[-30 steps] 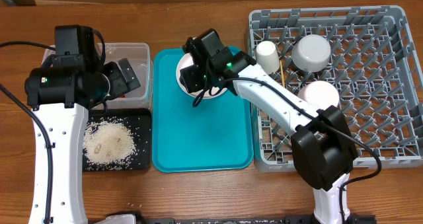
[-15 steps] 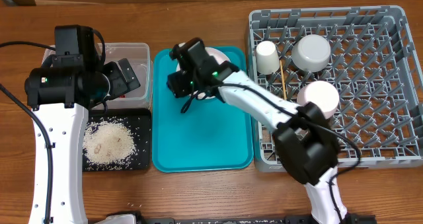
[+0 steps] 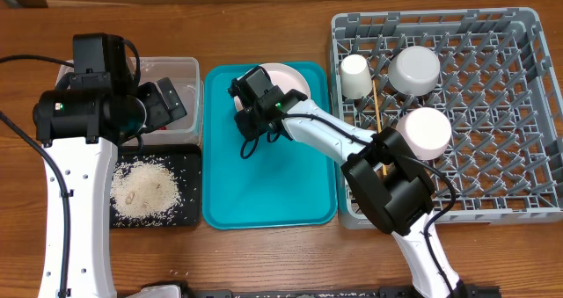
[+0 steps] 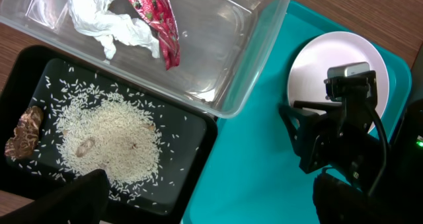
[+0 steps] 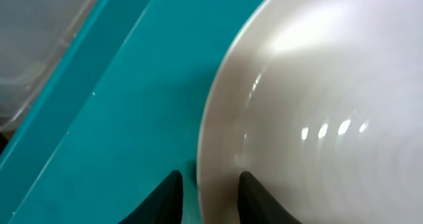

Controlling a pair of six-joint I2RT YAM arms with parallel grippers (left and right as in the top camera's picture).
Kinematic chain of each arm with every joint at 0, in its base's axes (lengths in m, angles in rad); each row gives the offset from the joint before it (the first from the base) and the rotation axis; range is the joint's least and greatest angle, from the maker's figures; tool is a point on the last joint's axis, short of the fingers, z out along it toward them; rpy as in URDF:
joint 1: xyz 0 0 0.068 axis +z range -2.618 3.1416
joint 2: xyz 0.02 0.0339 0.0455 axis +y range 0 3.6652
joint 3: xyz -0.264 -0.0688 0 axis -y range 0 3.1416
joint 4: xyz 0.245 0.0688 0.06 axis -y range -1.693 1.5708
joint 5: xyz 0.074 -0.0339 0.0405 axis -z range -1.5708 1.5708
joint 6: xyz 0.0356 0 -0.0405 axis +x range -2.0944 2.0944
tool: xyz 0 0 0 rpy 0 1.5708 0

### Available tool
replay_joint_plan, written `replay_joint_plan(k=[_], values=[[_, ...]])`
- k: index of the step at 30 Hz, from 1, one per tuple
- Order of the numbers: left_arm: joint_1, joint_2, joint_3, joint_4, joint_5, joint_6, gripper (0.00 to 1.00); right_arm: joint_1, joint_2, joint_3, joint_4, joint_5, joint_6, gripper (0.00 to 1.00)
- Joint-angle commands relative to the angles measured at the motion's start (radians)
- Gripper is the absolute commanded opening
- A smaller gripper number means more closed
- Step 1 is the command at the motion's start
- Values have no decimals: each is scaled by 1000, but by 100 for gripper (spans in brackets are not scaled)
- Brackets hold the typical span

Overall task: Sort waste into correct bins and load items into the dishwasher
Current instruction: 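Lower the right gripper and grip the pink plate's near rim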

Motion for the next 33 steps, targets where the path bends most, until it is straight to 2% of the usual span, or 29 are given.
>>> replay_joint_plan(k=[1,7,16,21,24,33], values=[[4,-2,9,2,-13,-3,100,-1,10,-6,-91,29,-10,28],[4,-2,9,2,-13,-3,100,-1,5,64,-374,28,-2,29],[4,-2,9,2,-13,-3,100,-1,5,208,-586,28,2,29],[4,-2,9,1,-13,-3,100,-1,5,288,-578,28,45,30],[4,-2,9,2,-13,-3,100,-1,5,290,-556,29,50,36],[4,-2,9,2,-13,-3,100,0,6,183,-410,15,50,40]])
